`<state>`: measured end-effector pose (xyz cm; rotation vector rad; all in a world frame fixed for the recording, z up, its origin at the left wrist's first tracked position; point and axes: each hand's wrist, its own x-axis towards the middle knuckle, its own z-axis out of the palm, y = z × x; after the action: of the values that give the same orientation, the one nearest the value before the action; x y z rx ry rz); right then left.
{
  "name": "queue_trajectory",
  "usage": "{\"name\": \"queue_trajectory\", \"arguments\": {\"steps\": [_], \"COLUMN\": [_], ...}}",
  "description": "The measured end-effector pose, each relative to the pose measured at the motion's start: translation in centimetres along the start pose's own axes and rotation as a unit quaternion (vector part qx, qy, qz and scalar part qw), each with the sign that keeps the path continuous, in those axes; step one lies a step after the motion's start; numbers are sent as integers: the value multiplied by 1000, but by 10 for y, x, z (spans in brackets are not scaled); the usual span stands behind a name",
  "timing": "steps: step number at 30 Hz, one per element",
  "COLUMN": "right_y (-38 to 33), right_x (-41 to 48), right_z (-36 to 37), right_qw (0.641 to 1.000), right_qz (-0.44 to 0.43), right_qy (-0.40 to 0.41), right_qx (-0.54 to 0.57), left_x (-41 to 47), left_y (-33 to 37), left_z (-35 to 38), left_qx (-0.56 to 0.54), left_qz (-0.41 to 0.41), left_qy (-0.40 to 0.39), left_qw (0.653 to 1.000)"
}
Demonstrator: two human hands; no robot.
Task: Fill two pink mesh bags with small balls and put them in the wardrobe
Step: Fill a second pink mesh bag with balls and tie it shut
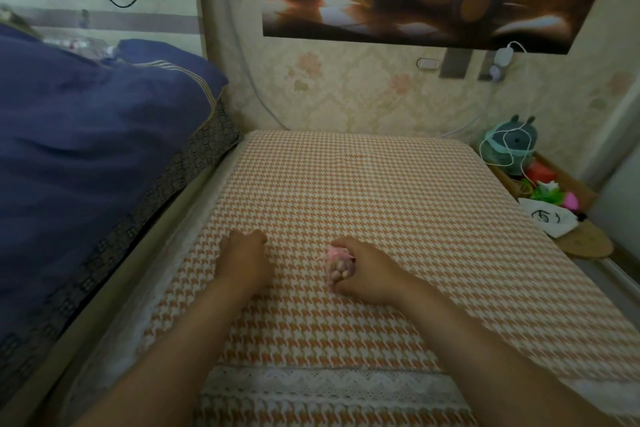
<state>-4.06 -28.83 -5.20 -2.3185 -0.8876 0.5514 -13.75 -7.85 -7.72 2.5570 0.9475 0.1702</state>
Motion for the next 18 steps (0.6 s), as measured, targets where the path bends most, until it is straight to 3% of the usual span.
{"name": "queue_trajectory", "arguments": {"steps": [8, 14, 18], "right_y": [18, 50, 77], "right_x": [1, -3, -9], "right_z": [-12, -37, -52], "right_qw": [991, 974, 973], "right_qz": [76, 143, 132], "right_qy": [88, 131, 151], "right_qx": [-69, -122, -116], "left_x": [-8, -9, 0], "left_y": [62, 109, 129], "left_z": [22, 46, 64], "left_qx": [-127, -181, -163], "left_qz": [172, 244, 273], "left_qy": [-71, -74, -98], "left_qw": [974, 950, 943]}}
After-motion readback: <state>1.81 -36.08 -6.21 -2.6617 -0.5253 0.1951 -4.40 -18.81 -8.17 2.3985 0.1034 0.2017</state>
